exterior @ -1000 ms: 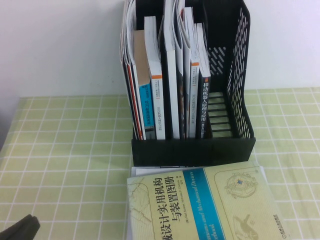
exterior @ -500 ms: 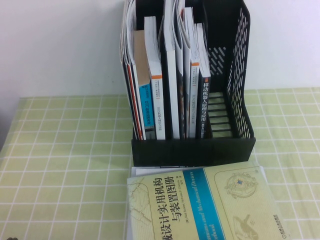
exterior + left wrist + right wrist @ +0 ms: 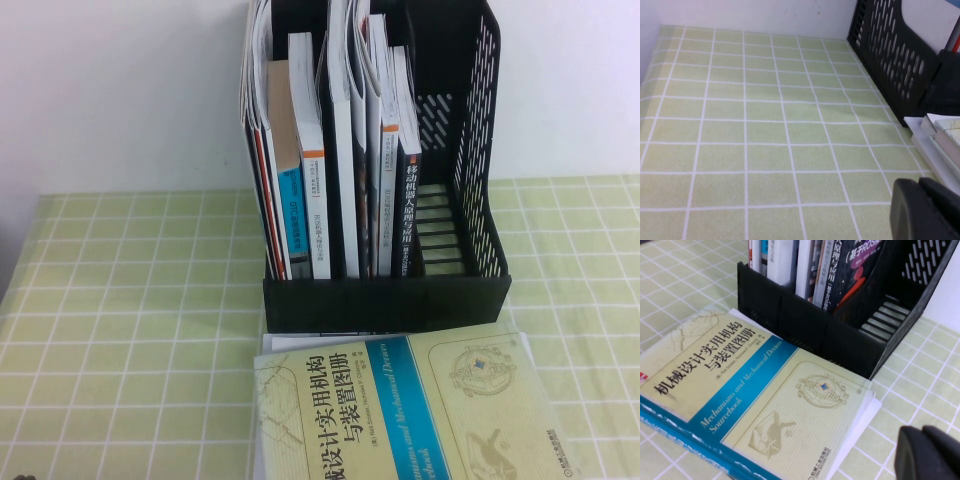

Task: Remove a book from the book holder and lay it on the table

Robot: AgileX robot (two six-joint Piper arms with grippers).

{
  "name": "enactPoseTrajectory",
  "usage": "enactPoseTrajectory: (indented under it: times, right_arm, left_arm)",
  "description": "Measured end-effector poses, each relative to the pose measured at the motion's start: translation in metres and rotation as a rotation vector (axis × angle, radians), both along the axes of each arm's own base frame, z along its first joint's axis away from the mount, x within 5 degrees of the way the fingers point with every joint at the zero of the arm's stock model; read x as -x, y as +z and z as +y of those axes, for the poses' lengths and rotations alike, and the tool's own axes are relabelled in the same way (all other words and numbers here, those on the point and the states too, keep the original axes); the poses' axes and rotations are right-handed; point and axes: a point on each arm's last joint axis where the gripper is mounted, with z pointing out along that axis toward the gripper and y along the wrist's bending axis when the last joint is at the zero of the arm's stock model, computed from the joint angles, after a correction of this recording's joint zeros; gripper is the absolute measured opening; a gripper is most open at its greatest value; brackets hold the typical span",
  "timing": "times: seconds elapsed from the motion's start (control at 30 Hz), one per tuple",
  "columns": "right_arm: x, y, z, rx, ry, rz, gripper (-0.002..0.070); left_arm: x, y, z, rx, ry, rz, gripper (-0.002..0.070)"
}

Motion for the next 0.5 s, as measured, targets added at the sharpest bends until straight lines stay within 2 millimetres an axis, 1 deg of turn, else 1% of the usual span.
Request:
enactPoseTrajectory:
  times: [0.4,0.5]
  right_arm:
    - [0.0002,0.0,-0.0008,-0.003,-0.002,-0.001,-0.0001]
    - [-0.0002,0.0009,-0.0071,-0.019,-0.061,-0.009,-0.0001]
  left_arm:
    - [0.0001,0.0004,0.0,0.0,0.0,0.0,-0.0002]
    - [0.0001,0.0005,0.0,0.0,0.0,0.0,-0.0002]
